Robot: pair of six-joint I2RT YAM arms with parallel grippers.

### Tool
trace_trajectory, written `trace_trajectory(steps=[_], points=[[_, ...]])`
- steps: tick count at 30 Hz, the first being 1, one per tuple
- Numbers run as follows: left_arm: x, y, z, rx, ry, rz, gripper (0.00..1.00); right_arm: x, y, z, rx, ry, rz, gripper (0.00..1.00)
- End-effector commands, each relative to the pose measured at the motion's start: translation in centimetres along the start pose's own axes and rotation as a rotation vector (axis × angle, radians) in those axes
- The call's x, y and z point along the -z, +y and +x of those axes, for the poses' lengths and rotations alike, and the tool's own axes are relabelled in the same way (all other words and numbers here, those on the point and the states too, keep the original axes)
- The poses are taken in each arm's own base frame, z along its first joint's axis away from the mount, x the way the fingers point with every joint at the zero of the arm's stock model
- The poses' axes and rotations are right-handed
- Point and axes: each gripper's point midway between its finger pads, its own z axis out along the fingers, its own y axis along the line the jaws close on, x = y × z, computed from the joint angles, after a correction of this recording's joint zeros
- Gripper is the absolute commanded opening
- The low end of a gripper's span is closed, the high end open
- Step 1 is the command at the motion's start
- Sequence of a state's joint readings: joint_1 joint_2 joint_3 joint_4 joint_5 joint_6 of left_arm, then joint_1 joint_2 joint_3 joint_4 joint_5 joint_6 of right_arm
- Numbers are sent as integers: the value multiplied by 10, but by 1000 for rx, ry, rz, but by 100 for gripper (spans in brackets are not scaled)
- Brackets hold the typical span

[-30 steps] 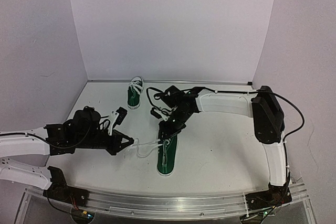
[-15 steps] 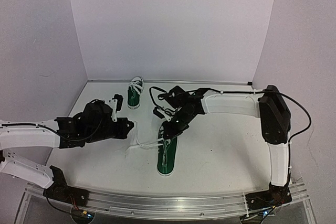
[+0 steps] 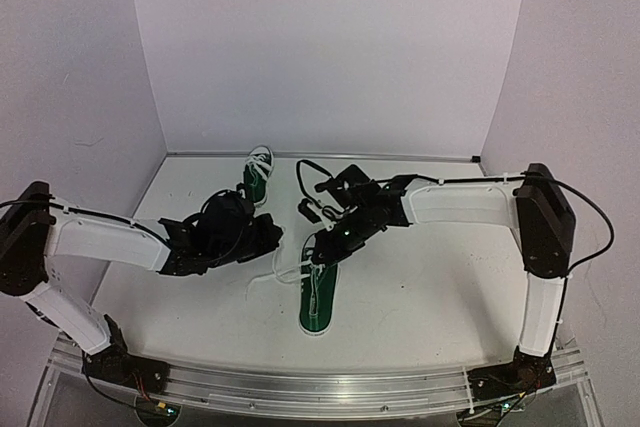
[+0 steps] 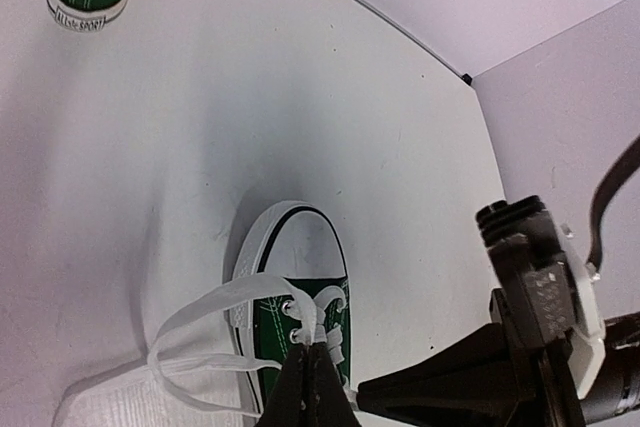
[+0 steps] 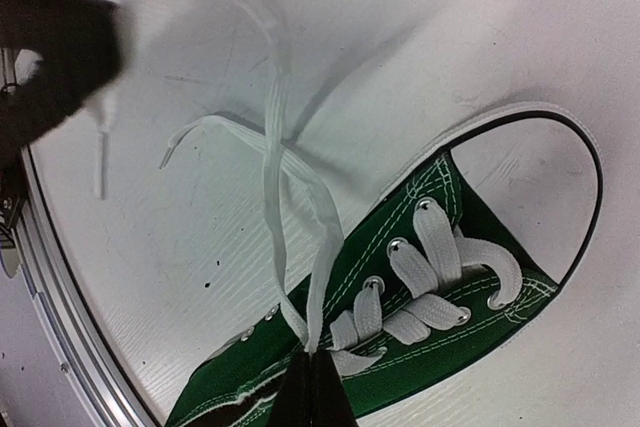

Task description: Tie the shoes

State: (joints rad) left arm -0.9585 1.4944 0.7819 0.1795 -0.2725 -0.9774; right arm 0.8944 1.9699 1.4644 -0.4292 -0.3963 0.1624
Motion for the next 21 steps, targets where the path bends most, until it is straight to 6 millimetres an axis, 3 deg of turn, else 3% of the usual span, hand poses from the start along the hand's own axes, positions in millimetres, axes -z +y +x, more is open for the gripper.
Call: trace_trajectory(steps=[1, 14, 21], points=[[-19, -30, -4, 126, -10, 110, 0, 23, 18, -22, 25, -118, -51, 0], [-58, -38, 21, 174, 72, 150, 0, 29, 21, -18, 30, -139, -73, 0], [-63, -36, 38, 165, 145, 156, 0, 31, 21, -18, 34, -146, -68, 0]])
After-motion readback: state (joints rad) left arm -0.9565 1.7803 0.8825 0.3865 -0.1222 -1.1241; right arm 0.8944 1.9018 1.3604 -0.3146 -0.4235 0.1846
